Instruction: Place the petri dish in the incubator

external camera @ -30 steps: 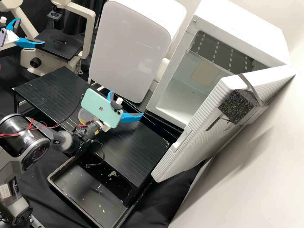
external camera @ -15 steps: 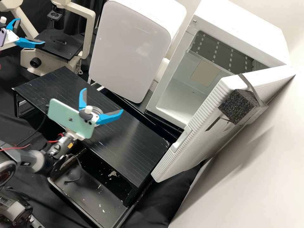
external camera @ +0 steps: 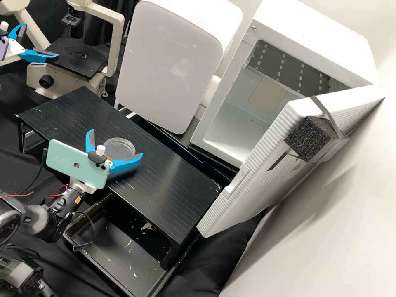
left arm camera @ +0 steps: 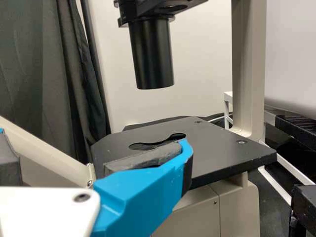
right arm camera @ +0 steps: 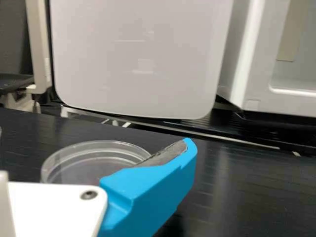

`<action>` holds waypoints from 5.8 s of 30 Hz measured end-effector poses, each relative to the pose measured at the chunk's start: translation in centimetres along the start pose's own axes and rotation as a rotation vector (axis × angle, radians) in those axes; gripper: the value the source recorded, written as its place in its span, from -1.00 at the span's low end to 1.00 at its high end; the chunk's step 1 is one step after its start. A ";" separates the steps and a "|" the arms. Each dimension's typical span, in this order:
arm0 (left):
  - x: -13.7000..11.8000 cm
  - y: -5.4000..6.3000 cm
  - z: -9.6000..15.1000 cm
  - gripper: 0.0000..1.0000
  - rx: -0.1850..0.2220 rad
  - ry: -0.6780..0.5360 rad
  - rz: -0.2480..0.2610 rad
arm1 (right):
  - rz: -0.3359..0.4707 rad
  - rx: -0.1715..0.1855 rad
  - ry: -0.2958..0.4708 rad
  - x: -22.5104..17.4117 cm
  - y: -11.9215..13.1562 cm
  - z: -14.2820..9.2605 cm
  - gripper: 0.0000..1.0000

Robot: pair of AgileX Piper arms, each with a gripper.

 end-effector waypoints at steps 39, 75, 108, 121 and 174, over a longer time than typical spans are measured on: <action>0.0 0.0 0.0 1.00 0.000 0.000 0.000 | -0.027 -0.013 -0.076 1.4 -0.5 1.8 1.00; 0.0 0.0 0.0 1.00 0.000 0.000 0.000 | -0.060 0.008 -0.050 2.3 -0.8 1.9 -1.00; 0.0 0.0 0.0 1.00 0.000 0.000 0.000 | 0.212 0.055 -0.113 2.9 7.4 4.8 -1.00; 0.0 0.0 0.0 1.00 0.000 0.000 0.000 | 0.464 0.067 -0.212 7.4 14.0 9.9 -1.00; 0.0 0.0 0.0 1.00 0.000 0.000 0.000 | 0.434 0.014 -0.312 23.9 17.9 16.5 -1.00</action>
